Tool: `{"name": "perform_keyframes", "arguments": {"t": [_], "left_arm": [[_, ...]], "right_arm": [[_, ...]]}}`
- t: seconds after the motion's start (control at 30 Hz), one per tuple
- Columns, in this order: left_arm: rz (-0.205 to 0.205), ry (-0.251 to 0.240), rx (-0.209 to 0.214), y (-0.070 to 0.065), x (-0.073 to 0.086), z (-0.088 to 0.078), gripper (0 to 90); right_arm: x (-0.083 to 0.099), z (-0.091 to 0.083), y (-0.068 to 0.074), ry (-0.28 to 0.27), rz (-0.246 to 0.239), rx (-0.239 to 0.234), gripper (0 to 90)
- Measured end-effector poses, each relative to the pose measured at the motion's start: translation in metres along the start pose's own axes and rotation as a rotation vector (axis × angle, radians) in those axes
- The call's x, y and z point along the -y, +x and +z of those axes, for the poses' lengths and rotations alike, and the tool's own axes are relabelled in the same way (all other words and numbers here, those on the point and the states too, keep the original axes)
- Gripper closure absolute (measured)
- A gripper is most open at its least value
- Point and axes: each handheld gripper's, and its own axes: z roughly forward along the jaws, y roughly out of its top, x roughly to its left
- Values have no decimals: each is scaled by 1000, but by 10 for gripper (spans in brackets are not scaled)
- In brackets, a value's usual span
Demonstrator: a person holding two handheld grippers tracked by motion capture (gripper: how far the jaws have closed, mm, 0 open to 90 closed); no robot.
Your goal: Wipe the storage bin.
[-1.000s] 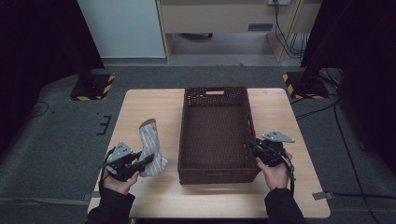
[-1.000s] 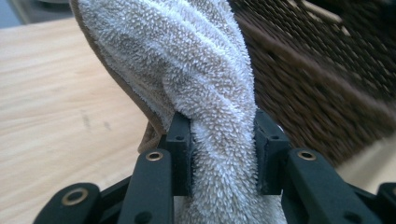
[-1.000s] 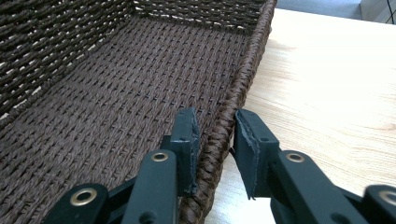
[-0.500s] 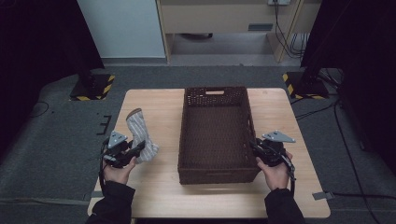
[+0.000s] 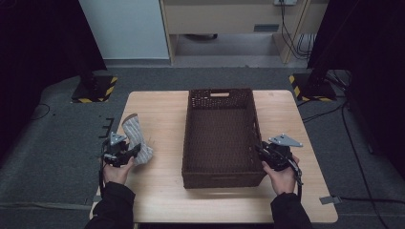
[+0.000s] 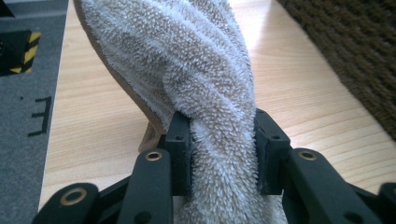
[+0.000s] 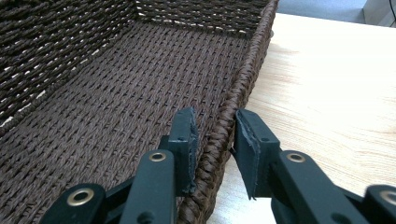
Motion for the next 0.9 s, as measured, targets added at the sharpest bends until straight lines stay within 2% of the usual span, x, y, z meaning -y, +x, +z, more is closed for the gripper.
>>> {"name": "perform_keyframes", "arguments": {"t": [0.2,0.3,0.53,0.6,0.9], "left_arm": [[-5,49,0,4,4,12,626],[17,90,1,3,6,19,615],[10,97,-2,2,6,23,576],[14,100,-6,3,6,24,527],[1,92,-12,4,4,20,414]], "right_arm": [[0,0,-1,-4,2,-3,689],[0,0,-1,-4,2,-4,689],[0,0,-1,-5,2,-4,685],[1,0,-1,-4,1,-4,683],[1,0,-1,-5,-1,-2,668]]}}
